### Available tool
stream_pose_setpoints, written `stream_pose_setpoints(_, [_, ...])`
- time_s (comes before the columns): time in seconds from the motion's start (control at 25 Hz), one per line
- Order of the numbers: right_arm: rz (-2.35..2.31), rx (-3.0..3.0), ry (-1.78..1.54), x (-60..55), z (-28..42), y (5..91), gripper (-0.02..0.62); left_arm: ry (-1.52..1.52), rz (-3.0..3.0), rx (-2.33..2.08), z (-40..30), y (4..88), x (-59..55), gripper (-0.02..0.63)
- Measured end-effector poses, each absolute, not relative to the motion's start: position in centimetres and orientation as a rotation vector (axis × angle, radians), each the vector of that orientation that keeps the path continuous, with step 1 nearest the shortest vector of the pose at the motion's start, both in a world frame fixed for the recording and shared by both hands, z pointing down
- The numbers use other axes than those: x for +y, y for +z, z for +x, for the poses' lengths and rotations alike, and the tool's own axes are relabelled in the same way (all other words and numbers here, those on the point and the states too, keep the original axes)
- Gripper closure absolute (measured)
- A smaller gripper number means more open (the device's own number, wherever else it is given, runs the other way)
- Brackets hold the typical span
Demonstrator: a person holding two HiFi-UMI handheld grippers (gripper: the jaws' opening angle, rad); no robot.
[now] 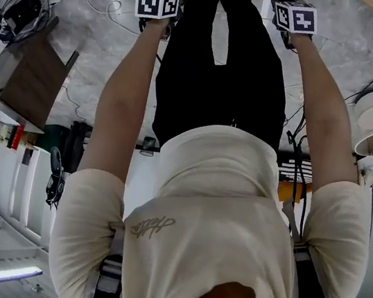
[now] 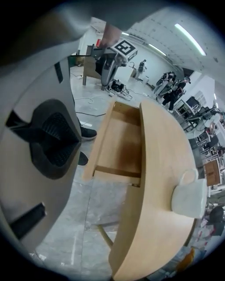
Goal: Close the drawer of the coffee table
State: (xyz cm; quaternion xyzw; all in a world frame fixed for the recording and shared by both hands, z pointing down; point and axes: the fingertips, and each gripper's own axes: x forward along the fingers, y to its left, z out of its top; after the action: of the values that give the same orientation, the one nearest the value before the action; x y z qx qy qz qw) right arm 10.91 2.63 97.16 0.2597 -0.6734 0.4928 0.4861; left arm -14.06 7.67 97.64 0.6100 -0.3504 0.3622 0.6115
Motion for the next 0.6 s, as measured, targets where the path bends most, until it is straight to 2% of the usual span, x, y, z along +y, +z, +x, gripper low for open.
stream_pose_setpoints(0.36, [0.601,-1.538,1.3,5.1,11.4,105.1,0.6,0.88,1.345,-0.738,-13.1,105.8,8.2,0.601])
stream_pose_setpoints(0.6, [0.649,-1.531,1.373,4.0,10.5,107.7,0.6,0.855,1.334,-0.787,-13.1,108.1,6.1,0.601])
